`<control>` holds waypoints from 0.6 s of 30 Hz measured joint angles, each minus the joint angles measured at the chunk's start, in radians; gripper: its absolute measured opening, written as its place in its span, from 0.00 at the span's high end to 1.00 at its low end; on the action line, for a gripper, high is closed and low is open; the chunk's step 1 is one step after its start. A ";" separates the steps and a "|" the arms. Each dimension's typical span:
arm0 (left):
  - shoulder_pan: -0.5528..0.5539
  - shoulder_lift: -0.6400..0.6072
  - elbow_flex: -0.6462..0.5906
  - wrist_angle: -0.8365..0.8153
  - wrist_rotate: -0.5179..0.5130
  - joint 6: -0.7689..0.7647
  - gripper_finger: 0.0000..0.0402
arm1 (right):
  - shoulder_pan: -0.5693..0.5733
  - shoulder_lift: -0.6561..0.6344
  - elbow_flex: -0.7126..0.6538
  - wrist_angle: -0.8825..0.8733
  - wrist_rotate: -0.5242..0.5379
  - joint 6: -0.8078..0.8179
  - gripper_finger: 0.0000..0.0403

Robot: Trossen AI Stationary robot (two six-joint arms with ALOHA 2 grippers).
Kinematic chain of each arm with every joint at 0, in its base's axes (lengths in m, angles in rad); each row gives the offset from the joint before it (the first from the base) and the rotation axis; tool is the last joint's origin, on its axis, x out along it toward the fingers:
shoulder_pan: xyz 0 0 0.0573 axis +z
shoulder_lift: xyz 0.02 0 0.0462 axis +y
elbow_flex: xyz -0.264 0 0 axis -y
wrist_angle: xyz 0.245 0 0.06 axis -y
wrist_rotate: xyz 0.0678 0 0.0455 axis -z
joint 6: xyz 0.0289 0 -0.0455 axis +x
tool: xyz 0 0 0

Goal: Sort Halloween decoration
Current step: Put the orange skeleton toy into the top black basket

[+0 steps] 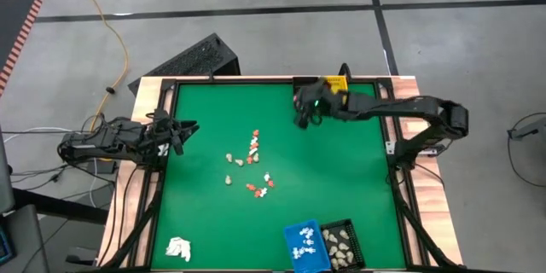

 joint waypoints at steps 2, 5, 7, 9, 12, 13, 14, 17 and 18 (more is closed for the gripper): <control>0.000 0.000 0.000 0.000 -0.009 0.000 0.70 | -0.065 -0.005 0.001 0.001 -0.001 0.026 0.98; 0.000 0.000 0.000 -0.003 -0.020 0.001 0.70 | -0.154 0.025 0.001 0.007 -0.003 0.088 0.99; 0.000 0.000 0.000 -0.003 -0.022 0.002 0.70 | -0.200 0.061 0.000 0.012 -0.004 0.116 0.99; 0.000 0.000 0.000 -0.003 -0.021 0.002 0.70 | -0.240 0.098 0.000 0.011 -0.007 0.139 0.98; 0.000 0.000 0.000 -0.007 -0.020 0.001 0.70 | -0.281 0.160 0.000 0.012 -0.032 0.154 0.97; 0.000 0.000 0.000 -0.007 -0.020 0.001 0.70 | -0.291 0.181 0.000 0.011 -0.052 0.154 0.97; 0.000 0.000 0.000 -0.007 -0.020 0.001 0.70 | -0.302 0.200 0.000 0.015 -0.073 0.156 0.97; 0.000 0.000 0.000 -0.007 -0.020 0.010 0.70 | -0.321 0.244 0.000 0.018 -0.125 0.156 0.95; 0.000 0.000 0.000 -0.007 -0.020 0.015 0.70 | -0.325 0.256 0.000 0.018 -0.138 0.155 0.93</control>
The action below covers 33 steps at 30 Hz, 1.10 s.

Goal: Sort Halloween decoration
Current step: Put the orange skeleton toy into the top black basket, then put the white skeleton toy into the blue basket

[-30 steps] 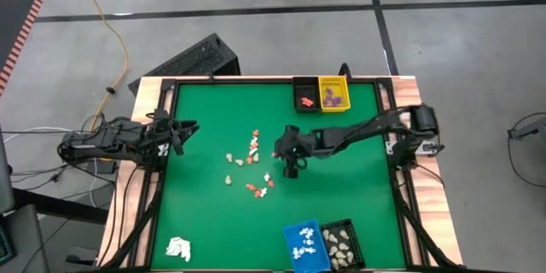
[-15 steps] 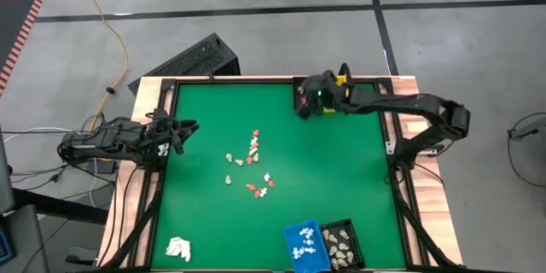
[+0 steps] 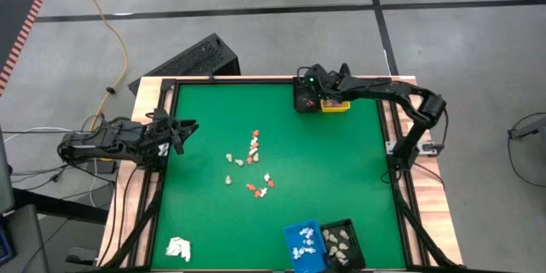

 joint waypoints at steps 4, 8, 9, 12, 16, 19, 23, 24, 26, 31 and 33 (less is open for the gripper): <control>0.000 0.000 0.000 0.000 -0.012 0.008 0.70 | -0.009 0.018 0.000 -0.001 -0.028 0.002 0.82; 0.000 0.000 0.000 0.000 -0.027 0.011 0.70 | -0.008 0.013 0.000 0.004 -0.028 0.005 0.69; 0.000 0.000 0.000 0.000 -0.028 0.011 0.70 | -0.008 0.008 0.000 0.002 -0.029 0.005 0.66; 0.000 0.000 0.000 0.000 -0.027 0.011 0.70 | 0.002 -0.019 0.006 -0.001 -0.035 0.005 0.60; 0.000 0.000 0.000 0.000 -0.022 0.011 0.70 | 0.046 -0.075 0.027 0.004 -0.053 0.001 0.57; 0.000 0.000 0.000 0.000 -0.023 0.012 0.70 | 0.109 -0.119 0.041 0.046 -0.075 -0.052 0.57; 0.000 0.000 0.000 0.000 -0.024 0.023 0.70 | 0.213 -0.140 0.041 0.161 -0.161 -0.175 0.58; 0.000 0.000 0.000 0.000 -0.025 0.023 0.70 | 0.239 -0.137 0.041 0.195 -0.167 -0.195 0.58; 0.000 0.000 0.000 0.000 -0.026 0.023 0.70 | 0.292 -0.118 0.041 0.280 -0.172 -0.204 0.58; 0.000 0.000 0.000 -0.001 -0.019 0.014 0.70 | 0.423 -0.032 0.041 0.359 -0.182 -0.181 0.58; 0.000 0.000 0.000 -0.001 0.002 0.013 0.70 | 0.477 0.002 0.041 0.344 -0.180 -0.142 0.58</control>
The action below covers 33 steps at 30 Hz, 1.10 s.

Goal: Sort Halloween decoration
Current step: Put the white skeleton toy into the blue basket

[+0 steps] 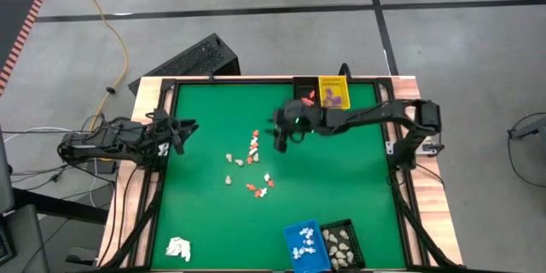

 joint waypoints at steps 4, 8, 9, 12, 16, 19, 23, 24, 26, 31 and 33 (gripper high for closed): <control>0.000 0.000 0.000 -0.006 0.026 -0.001 0.70 | 0.118 0.072 -0.011 -0.022 0.035 0.094 0.58; 0.000 0.000 -0.001 -0.021 0.030 -0.002 0.70 | 0.227 0.146 -0.011 -0.017 0.132 0.169 0.58; 0.000 0.000 -0.001 -0.021 0.030 -0.005 0.70 | 0.251 0.166 -0.011 0.000 0.161 0.183 0.58; 0.000 0.000 -0.001 -0.021 0.030 -0.009 0.70 | 0.304 0.212 -0.011 0.035 0.225 0.216 0.58; 0.000 0.000 -0.001 -0.021 0.030 -0.027 0.70 | 0.332 0.248 -0.011 0.088 0.260 0.262 0.58; 0.000 0.000 -0.001 -0.022 0.030 -0.030 0.70 | 0.336 0.263 -0.011 0.089 0.261 0.304 0.58; 0.000 0.000 -0.001 -0.023 0.031 -0.040 0.70 | 0.342 0.277 -0.010 0.082 0.264 0.361 0.58; 0.000 0.000 -0.001 -0.023 0.030 -0.040 0.70 | 0.347 0.279 -0.011 0.081 0.271 0.368 0.58; 0.000 0.000 -0.001 -0.023 0.030 -0.039 0.70 | 0.356 0.289 -0.010 0.083 0.274 0.376 0.58; 0.000 0.000 -0.001 -0.023 0.028 -0.034 0.70 | 0.365 0.298 -0.010 0.043 0.265 0.413 0.58; 0.000 0.000 -0.001 -0.023 0.028 -0.033 0.70 | 0.365 0.298 -0.010 0.033 0.275 0.420 0.58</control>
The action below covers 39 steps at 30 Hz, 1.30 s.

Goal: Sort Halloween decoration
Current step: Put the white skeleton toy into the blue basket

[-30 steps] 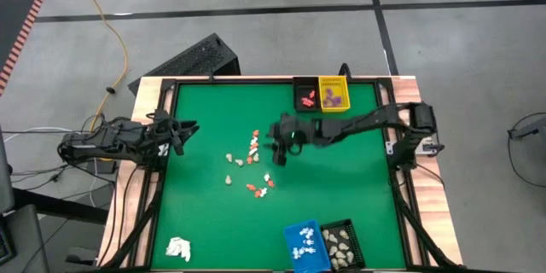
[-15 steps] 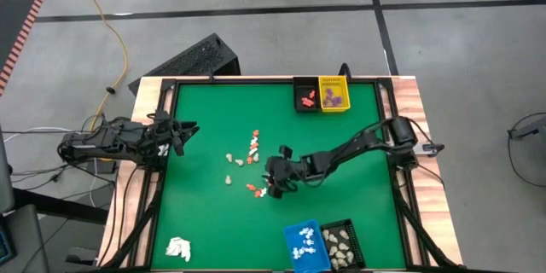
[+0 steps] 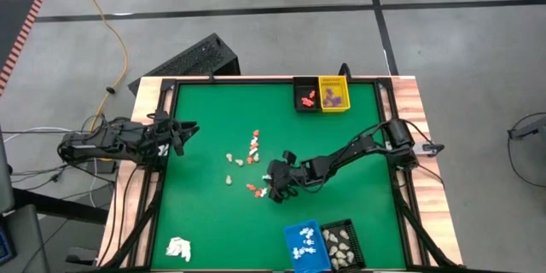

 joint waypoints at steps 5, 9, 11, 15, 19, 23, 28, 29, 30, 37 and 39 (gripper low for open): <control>0.000 0.000 0.000 -0.001 0.000 -0.001 0.70 | 0.000 0.000 0.000 -0.011 0.018 0.014 0.65; 0.000 0.000 0.000 -0.001 -0.001 -0.001 0.70 | -0.001 0.000 0.000 -0.012 0.024 0.009 0.78; 0.000 0.000 0.000 -0.001 -0.001 -0.002 0.70 | -0.001 0.000 0.000 -0.011 0.026 -0.002 0.85; 0.000 0.000 0.000 -0.001 -0.002 -0.003 0.70 | -0.003 -0.001 0.000 -0.011 0.032 -0.019 0.97; 0.000 0.000 0.000 -0.001 -0.002 -0.003 0.70 | -0.003 -0.007 -0.001 -0.011 0.040 -0.026 0.98; 0.000 0.000 0.000 0.000 -0.002 -0.003 0.70 | -0.003 -0.029 -0.003 -0.013 0.041 -0.061 0.99; 0.000 0.000 0.000 0.000 -0.001 -0.003 0.70 | 0.000 -0.092 -0.003 -0.024 0.062 -0.079 0.99; 0.000 0.000 0.000 0.000 -0.001 -0.003 0.70 | 0.001 -0.109 -0.003 -0.031 0.062 -0.086 0.99; 0.000 0.000 0.000 0.001 -0.001 -0.003 0.70 | 0.004 -0.126 -0.003 -0.043 0.061 -0.088 0.99; 0.000 0.000 0.000 0.000 -0.001 -0.003 0.70 | 0.066 -0.283 -0.002 -0.203 -0.086 -0.090 0.99; 0.000 0.000 0.000 -0.001 -0.001 -0.003 0.70 | 0.100 -0.330 -0.002 -0.246 -0.187 -0.063 0.99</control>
